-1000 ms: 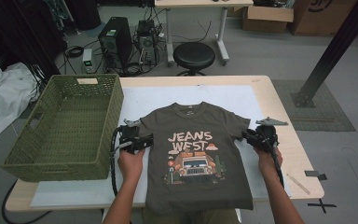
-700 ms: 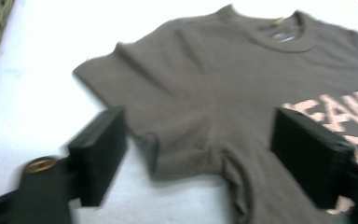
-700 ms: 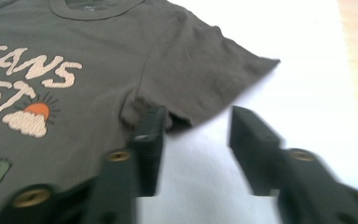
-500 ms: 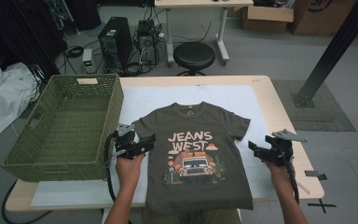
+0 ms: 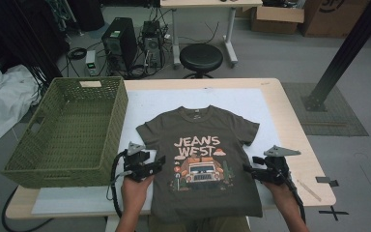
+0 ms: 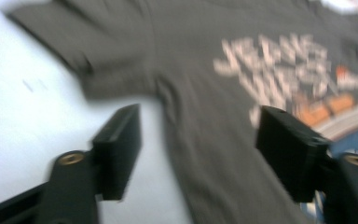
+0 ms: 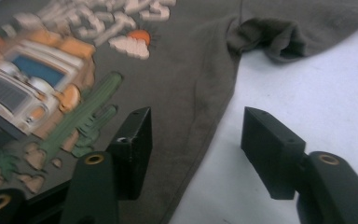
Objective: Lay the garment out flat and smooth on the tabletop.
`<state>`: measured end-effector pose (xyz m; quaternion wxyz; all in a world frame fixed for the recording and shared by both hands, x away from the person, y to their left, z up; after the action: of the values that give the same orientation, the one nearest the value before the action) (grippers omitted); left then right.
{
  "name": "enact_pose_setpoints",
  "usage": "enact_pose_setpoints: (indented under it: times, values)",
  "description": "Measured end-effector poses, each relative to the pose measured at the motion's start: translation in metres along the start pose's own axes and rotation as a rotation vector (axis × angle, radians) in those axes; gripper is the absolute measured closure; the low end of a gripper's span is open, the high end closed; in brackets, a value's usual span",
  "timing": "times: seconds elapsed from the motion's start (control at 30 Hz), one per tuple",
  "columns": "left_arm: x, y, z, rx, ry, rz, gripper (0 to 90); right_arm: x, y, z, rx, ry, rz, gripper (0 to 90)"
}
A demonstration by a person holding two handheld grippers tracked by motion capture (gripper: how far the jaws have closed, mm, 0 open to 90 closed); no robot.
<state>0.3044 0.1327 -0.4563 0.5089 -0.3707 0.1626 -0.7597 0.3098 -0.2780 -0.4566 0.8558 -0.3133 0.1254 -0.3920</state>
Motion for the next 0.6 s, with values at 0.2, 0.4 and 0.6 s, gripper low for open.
enact_pose_setpoints:
  times: [0.2,0.4,0.6]
  values:
    - [0.009,0.003,-0.003,-0.024,0.060,0.005,83.6,-0.002,0.002,0.006,-0.034,0.008,-0.009,63.7]
    - [0.008,0.012,0.010,0.001,0.023,0.003,88.3,-0.004,0.003,0.006,-0.043,-0.038,-0.054,88.0]
    - [0.007,0.024,0.019,0.018,0.006,0.018,88.0,-0.004,0.006,0.006,-0.029,-0.030,-0.125,87.7]
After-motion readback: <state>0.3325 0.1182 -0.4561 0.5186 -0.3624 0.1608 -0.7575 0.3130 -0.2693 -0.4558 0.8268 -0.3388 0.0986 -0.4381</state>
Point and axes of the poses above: each handheld gripper's, and its own axes: y roughly forward along the jaws, z roughly out of its top, x roughly to its right, the point moved 1 cm from there along y, roughly forward along the jaws, and after that the axes turned 11 degrees about -y, right-handed, at the moved point
